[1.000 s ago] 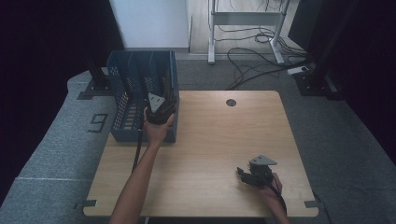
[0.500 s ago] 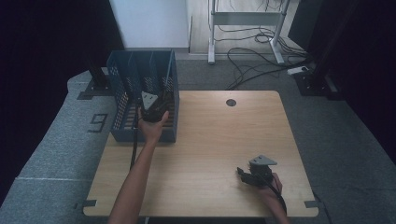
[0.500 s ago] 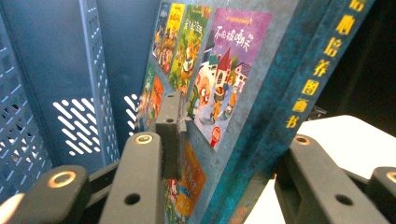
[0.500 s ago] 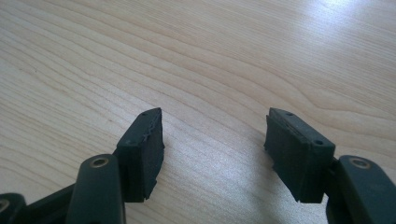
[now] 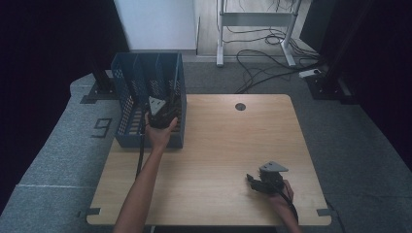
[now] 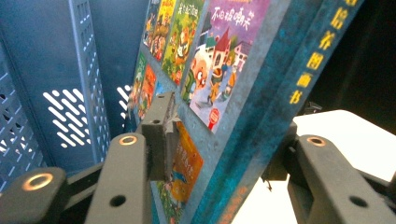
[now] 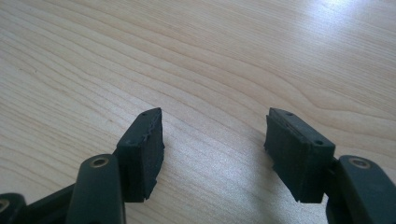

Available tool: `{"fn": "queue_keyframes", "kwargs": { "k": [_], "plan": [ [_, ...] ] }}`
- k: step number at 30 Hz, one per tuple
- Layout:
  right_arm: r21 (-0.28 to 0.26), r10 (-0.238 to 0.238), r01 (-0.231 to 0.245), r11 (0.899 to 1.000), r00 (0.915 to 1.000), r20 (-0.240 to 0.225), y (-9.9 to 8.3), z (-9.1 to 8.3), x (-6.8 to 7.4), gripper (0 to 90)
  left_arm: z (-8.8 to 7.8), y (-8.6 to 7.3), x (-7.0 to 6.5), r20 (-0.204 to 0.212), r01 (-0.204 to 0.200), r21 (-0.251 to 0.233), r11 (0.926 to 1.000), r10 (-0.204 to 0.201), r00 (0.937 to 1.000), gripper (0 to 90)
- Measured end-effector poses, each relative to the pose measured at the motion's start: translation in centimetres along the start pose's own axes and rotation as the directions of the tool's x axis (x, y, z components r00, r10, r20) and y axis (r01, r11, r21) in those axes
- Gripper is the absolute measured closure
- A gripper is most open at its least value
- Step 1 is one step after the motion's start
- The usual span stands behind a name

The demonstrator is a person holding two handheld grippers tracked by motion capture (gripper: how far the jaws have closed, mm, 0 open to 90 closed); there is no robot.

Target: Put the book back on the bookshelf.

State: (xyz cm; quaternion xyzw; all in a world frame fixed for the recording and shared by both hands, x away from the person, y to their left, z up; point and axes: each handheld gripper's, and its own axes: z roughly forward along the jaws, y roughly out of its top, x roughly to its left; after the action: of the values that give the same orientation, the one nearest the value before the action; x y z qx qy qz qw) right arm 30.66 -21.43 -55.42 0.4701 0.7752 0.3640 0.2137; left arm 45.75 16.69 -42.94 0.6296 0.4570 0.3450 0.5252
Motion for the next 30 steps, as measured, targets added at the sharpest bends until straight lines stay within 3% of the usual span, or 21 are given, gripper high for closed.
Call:
{"fn": "queue_keyframes", "kwargs": {
  "k": [13, 20, 30],
  "plan": [
    [0.000, 0.001, -0.001, 1.000, 1.0000, 0.000, 0.0, 0.0, 0.0, 36.4, -0.9, 0.0, -0.6, 0.022, -0.017, 0.000, 0.9998, 0.017, 0.9996, 44.6],
    [0.000, 0.000, 0.000, 1.000, 1.0000, 0.000, 0.0, 0.0, 0.0, 36.4, -2.0, 0.1, -0.1, 0.016, -0.024, 0.004, 0.9997, 0.024, 0.9996, 40.8],
    [0.000, 0.002, -0.002, 1.000, 1.0000, 0.000, 0.0, 0.0, 0.0, 36.4, -4.2, -0.4, -0.2, 0.048, -0.042, 0.024, 0.9988, 0.041, 0.9980, 38.4]
  ]
}}
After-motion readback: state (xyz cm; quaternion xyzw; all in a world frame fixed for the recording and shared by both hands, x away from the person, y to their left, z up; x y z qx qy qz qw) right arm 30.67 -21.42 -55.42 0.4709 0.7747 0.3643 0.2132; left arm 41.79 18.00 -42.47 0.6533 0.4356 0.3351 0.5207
